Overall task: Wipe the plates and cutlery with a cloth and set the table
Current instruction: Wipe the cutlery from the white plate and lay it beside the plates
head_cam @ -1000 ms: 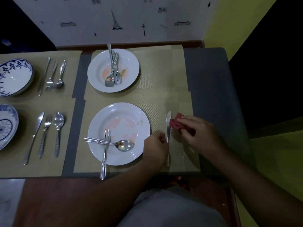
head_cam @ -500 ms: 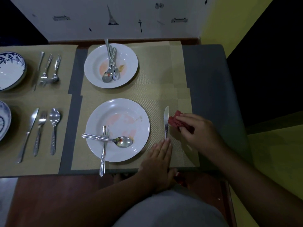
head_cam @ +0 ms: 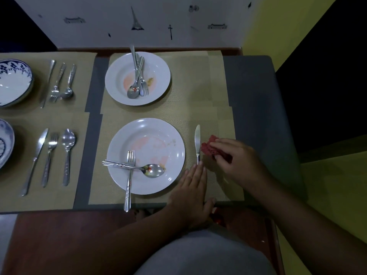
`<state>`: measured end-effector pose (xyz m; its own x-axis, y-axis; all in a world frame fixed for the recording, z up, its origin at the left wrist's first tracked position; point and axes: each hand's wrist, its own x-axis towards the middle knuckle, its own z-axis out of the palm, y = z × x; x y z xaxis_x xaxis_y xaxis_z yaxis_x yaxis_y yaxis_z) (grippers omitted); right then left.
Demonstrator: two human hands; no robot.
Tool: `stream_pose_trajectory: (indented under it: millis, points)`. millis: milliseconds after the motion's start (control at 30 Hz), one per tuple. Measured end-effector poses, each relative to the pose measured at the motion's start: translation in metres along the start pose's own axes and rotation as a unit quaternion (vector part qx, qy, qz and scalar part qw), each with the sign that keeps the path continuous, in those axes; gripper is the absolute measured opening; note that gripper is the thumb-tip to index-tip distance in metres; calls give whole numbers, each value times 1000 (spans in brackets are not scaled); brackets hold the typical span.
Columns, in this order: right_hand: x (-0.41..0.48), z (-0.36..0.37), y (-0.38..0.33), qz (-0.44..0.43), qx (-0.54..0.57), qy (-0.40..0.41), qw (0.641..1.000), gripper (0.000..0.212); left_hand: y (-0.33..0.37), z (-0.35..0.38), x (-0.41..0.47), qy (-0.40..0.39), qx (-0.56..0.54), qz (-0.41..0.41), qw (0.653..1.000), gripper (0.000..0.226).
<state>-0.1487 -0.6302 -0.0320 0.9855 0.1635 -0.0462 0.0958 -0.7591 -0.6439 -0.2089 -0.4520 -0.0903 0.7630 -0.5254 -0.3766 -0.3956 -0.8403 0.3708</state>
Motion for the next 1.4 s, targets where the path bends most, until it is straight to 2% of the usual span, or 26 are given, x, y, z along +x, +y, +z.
stream_pose_trajectory:
  millis: [233, 367, 533, 667, 800, 900, 1033, 1233, 1400]
  points:
    - [9, 5, -18, -34, -7, -9, 999, 41, -11, -25, -22, 100, -24, 10, 995, 82]
    - [15, 15, -41, -60, -9, -11, 998, 41, -34, -42, -40, 144, -26, -23, 989, 80]
    - [21, 36, -73, -106, -15, -7, 994, 42, -85, -57, -59, 147, -26, -70, 986, 76]
    - [26, 56, -94, -140, -7, -9, 990, 41, -136, -65, -71, 135, 94, -78, 983, 64]
    - [29, 71, -111, -157, -19, 0, 987, 40, -169, -68, -81, 84, 149, -86, 981, 75]
    - [29, 76, -120, -166, -26, 14, 986, 40, -180, -70, -84, 94, 131, -84, 983, 73]
    - [28, 77, -129, -164, -35, 21, 986, 39, -190, -74, -83, 144, 101, -48, 983, 49]
    - [27, 79, -135, -137, -43, 8, 990, 39, -195, -78, -78, 182, 96, -20, 978, 37]
    - [26, 85, -135, -114, -49, 2, 992, 40, -192, -81, -74, 169, 63, -31, 983, 30]
